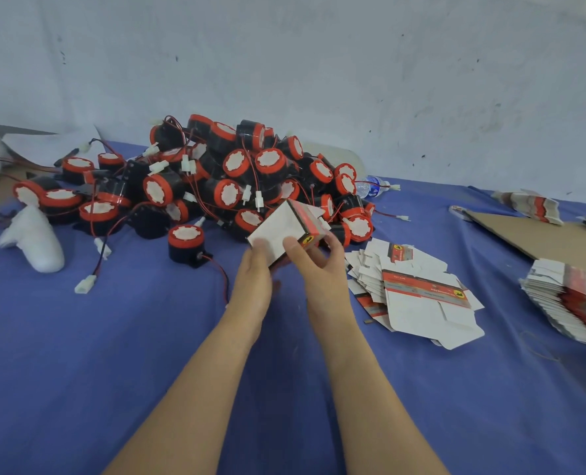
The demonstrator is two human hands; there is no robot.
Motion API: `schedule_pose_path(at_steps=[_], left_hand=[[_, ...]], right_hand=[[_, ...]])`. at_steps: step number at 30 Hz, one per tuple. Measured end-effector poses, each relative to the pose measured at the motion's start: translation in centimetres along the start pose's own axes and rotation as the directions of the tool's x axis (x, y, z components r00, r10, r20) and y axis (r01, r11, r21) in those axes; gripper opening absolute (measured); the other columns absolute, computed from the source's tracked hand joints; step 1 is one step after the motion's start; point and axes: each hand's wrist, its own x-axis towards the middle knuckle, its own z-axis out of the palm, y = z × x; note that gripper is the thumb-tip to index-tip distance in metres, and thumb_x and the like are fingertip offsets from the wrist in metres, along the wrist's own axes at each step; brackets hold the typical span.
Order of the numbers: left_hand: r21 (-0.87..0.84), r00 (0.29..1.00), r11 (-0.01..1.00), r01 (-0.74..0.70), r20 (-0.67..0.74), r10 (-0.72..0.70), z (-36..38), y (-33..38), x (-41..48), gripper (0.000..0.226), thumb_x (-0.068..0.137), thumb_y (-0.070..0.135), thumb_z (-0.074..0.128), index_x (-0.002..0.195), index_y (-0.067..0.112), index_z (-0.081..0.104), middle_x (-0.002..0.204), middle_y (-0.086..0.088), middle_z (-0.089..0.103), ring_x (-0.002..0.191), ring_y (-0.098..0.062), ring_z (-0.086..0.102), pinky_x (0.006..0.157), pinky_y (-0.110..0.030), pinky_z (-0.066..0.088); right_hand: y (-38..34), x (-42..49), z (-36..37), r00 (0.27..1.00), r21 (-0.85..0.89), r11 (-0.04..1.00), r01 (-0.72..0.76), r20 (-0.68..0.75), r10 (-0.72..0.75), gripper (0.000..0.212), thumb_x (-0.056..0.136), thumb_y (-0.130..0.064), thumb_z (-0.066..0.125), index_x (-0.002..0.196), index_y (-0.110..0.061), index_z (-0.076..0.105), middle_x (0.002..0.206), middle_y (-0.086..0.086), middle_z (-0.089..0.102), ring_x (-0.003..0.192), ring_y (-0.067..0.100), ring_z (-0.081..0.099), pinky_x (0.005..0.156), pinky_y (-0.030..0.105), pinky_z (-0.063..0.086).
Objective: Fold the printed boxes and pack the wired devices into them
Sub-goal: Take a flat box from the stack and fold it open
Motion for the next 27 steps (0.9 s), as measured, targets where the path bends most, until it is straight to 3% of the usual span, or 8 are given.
schedule_pose_path(at_steps=[3,6,8,12,17,19,24,27], left_hand=[[0.251,0.998,0.967,-0.045,-0.029,0.054,-0.2,-0.4,0.1,0.051,0.102,0.035,0.042,0.149,0.024,0.027,0.146,0.003,0.044,0.120,-0.008,0.049,0.095,-0.027,0.040],[0.140,0.985,0.990,-0.024,-0.168,0.047,-1.0,0.0,0.6,0.051,0.102,0.041,0.037,0.149,0.024,0.027,0.148,0.004,0.039,0.128,-0.011,0.041,0.105,-0.033,0.035],[0.042,0.983,0.999,0.002,-0.184,0.005,-1.2,0.2,1.1,0.044,0.102,0.045,0.033,0.139,0.023,0.041,0.131,0.006,0.052,0.123,-0.016,0.047,0.105,-0.037,0.038],[0.227,0.998,0.974,-0.004,-0.064,0.019,-0.8,0.1,0.6,0.033,0.100,0.037,0.043,0.126,0.019,0.054,0.115,0.001,0.063,0.105,-0.018,0.059,0.087,-0.033,0.049],[0.246,0.997,0.966,-0.075,-0.016,0.081,-0.5,0.3,0.1,0.023,0.097,0.047,0.045,0.112,0.033,0.054,0.103,0.017,0.061,0.093,0.000,0.057,0.074,-0.019,0.047],[0.298,0.990,0.945,-0.130,-0.006,0.138,-0.2,0.2,-0.1,0.029,0.098,0.045,0.044,0.121,0.030,0.054,0.111,0.011,0.062,0.102,-0.008,0.058,0.085,-0.027,0.050],[0.362,0.968,0.926,-0.106,-0.176,0.179,-1.0,-0.1,0.4,0.037,0.105,0.023,0.027,0.140,0.022,0.040,0.115,0.001,0.057,0.096,-0.017,0.053,0.076,-0.029,0.041],[0.451,0.972,0.891,-0.061,-0.176,0.156,-1.0,-0.5,0.4,0.046,0.100,0.011,0.033,0.144,0.026,0.033,0.089,0.001,0.057,0.068,-0.015,0.050,0.055,-0.026,0.037]], right_hand=[[-0.3,-0.5,0.2,0.962,-0.299,0.922,0.248,-0.034,-0.270,0.066,0.079,-0.022,0.078,0.131,-0.025,0.037,0.092,-0.016,0.067,0.084,-0.007,0.061,0.070,0.005,0.044],[-0.2,-0.4,0.0,0.873,-0.865,0.400,0.302,0.082,-0.482,0.036,0.084,-0.030,0.071,0.112,-0.019,0.053,0.088,-0.014,0.050,0.083,0.010,0.046,0.081,0.027,0.033],[0.2,-0.7,0.2,0.921,-0.956,0.059,0.287,0.258,-0.291,0.016,0.088,-0.024,0.060,0.101,-0.022,0.052,0.094,-0.007,0.055,0.092,0.019,0.048,0.076,0.031,0.020],[0.4,-1.4,1.4,0.918,-0.925,-0.108,0.365,0.377,-0.123,0.014,0.086,-0.015,0.052,0.089,-0.025,0.061,0.080,-0.005,0.063,0.077,0.019,0.054,0.075,0.031,0.017],[0.2,-1.5,1.3,0.901,-0.908,-0.125,0.400,0.415,-0.129,0.015,0.088,-0.017,0.049,0.083,-0.025,0.060,0.073,-0.006,0.060,0.074,0.017,0.052,0.082,0.031,0.021],[0.2,-1.6,1.2,0.892,-0.899,-0.088,0.428,0.436,-0.122,0.016,0.088,-0.013,0.049,0.090,-0.024,0.060,0.083,-0.003,0.066,0.083,0.019,0.058,0.086,0.031,0.024],[-0.4,-0.7,0.4,0.934,-0.829,0.502,0.245,0.062,-0.353,0.039,0.091,0.003,0.042,0.126,-0.007,0.057,0.138,0.004,0.047,0.120,0.021,0.047,0.089,0.012,0.031],[-0.2,0.0,-0.4,0.938,-0.925,0.358,0.126,-0.007,-0.346,0.037,0.094,-0.005,0.039,0.128,-0.006,0.052,0.143,0.006,0.042,0.121,0.026,0.040,0.090,0.020,0.028]])
